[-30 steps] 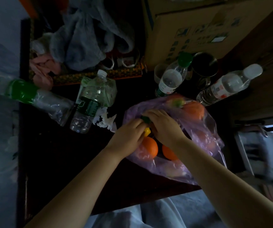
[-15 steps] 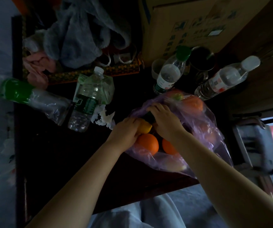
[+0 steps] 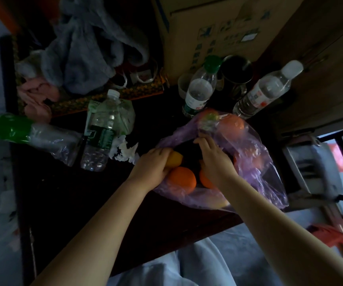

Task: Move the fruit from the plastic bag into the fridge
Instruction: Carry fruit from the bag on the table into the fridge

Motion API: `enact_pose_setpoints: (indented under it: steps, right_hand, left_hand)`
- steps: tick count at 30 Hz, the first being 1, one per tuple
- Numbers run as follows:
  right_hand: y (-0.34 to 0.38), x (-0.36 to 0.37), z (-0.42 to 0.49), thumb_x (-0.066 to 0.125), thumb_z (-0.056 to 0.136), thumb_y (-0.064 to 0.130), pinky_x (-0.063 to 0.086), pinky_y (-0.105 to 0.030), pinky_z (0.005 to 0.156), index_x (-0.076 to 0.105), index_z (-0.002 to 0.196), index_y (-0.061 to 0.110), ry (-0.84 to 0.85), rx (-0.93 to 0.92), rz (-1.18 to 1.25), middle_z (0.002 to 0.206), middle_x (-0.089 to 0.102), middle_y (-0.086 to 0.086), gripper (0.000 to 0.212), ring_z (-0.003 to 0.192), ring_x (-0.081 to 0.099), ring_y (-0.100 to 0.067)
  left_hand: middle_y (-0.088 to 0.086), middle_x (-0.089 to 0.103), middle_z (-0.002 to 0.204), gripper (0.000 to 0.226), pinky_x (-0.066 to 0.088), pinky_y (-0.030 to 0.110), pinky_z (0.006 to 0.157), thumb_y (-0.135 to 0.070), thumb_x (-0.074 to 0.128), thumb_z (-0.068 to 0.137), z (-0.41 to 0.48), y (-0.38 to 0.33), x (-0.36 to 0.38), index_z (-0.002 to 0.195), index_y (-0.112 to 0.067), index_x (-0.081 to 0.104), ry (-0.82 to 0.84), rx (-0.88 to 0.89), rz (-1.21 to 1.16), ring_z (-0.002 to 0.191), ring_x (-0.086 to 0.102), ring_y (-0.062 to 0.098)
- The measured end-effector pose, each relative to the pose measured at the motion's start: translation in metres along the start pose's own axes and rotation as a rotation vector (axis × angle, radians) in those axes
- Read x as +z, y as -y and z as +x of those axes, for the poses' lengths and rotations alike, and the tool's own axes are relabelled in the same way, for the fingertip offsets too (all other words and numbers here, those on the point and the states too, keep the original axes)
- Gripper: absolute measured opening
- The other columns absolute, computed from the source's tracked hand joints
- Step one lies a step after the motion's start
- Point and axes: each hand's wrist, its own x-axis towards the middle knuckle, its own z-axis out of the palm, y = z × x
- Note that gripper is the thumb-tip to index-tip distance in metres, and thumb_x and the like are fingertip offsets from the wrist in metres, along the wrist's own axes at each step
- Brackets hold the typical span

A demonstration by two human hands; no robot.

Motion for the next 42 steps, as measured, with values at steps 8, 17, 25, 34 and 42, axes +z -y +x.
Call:
enact_pose_setpoints:
  steps: [8, 17, 25, 34, 42]
  right_hand:
    - [-0.001, 0.008, -0.007, 0.063, 0.080, 0.015, 0.051, -0.042, 0.077, 0.034, 0.143, 0.023, 0.028, -0.024, -0.041, 0.143, 0.035, -0.006, 0.070, 0.127, 0.039, -0.032]
    - [0.004, -0.004, -0.019, 0.062, 0.083, 0.016, 0.047, -0.039, 0.073, 0.036, 0.139, 0.023, -0.119, 0.037, 0.047, 0.138, 0.042, -0.004, 0.063, 0.118, 0.047, -0.032]
    - [-0.001, -0.060, -0.084, 0.067, 0.073, 0.022, 0.049, -0.037, 0.078, 0.042, 0.137, 0.021, -0.443, 0.091, 0.143, 0.128, 0.048, -0.007, 0.068, 0.111, 0.051, -0.030]
    - [-0.015, -0.114, -0.203, 0.075, 0.072, 0.013, 0.039, -0.010, 0.086, 0.049, 0.131, 0.019, -0.840, 0.323, 0.287, 0.126, 0.044, -0.003, 0.064, 0.105, 0.047, -0.009]
    - [0.006, -0.115, -0.344, 0.077, 0.073, 0.009, 0.044, -0.014, 0.092, 0.051, 0.127, 0.018, -1.069, 0.473, 0.306, 0.126, 0.050, -0.001, 0.061, 0.112, 0.051, -0.009]
  left_hand:
    - [0.004, 0.053, 0.123, 0.060, 0.046, 0.037, 0.085, -0.025, 0.064, 0.081, -0.003, -0.006, -0.004, 0.136, -0.018, 0.043, -0.076, 0.041, 0.041, 0.111, 0.049, 0.026]
    - [0.005, 0.050, 0.123, 0.056, 0.046, 0.036, 0.088, -0.024, 0.069, 0.081, -0.008, -0.023, -0.024, 0.133, -0.017, 0.047, -0.150, 0.071, -0.086, 0.113, 0.048, 0.027]
    - [0.002, 0.042, 0.123, 0.059, 0.046, 0.031, 0.072, -0.025, 0.072, 0.078, 0.000, -0.076, -0.064, 0.132, -0.022, 0.046, -0.191, 0.211, -0.235, 0.101, 0.055, 0.023]
    - [-0.008, 0.038, 0.120, 0.057, 0.045, 0.013, 0.087, -0.012, 0.071, 0.077, -0.010, -0.189, -0.088, 0.126, -0.031, 0.050, -0.100, 0.459, -0.497, 0.111, 0.047, 0.010]
    - [-0.012, 0.043, 0.126, 0.059, 0.050, 0.022, 0.084, -0.007, 0.072, 0.076, -0.078, -0.287, -0.074, 0.123, -0.037, 0.053, 0.152, 0.706, -0.682, 0.110, 0.051, 0.004]
